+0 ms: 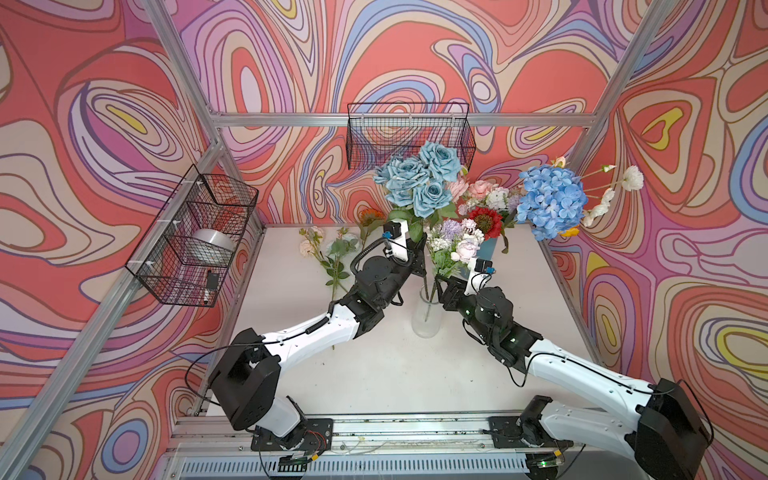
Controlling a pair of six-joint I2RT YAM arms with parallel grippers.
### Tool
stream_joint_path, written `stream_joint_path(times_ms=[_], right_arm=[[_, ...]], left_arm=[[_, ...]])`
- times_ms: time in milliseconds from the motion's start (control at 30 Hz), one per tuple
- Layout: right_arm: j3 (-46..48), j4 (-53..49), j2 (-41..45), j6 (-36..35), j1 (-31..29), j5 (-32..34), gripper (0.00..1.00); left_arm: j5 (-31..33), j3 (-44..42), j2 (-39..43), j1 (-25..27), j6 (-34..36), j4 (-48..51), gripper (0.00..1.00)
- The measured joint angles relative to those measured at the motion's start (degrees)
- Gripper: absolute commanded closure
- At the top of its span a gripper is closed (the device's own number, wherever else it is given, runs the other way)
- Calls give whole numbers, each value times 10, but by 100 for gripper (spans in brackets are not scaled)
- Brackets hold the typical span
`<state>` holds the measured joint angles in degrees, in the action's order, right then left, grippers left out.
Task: Arrange the flowers into the vase
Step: 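Lower the blue-grey rose stems into the glass vase held by the right gripper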
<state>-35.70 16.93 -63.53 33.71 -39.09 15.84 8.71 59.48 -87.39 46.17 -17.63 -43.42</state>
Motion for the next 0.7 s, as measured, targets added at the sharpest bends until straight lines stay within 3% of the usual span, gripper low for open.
stream_joint_path(times_ms=[500,700], right_arm=[[11,-26,9,-5,0,-7,46],[11,-35,15,-6,0,-15,46]], left_arm=[[79,-102,4,67,5,-7,100],[95,-114,9,73,-7,-4,78]])
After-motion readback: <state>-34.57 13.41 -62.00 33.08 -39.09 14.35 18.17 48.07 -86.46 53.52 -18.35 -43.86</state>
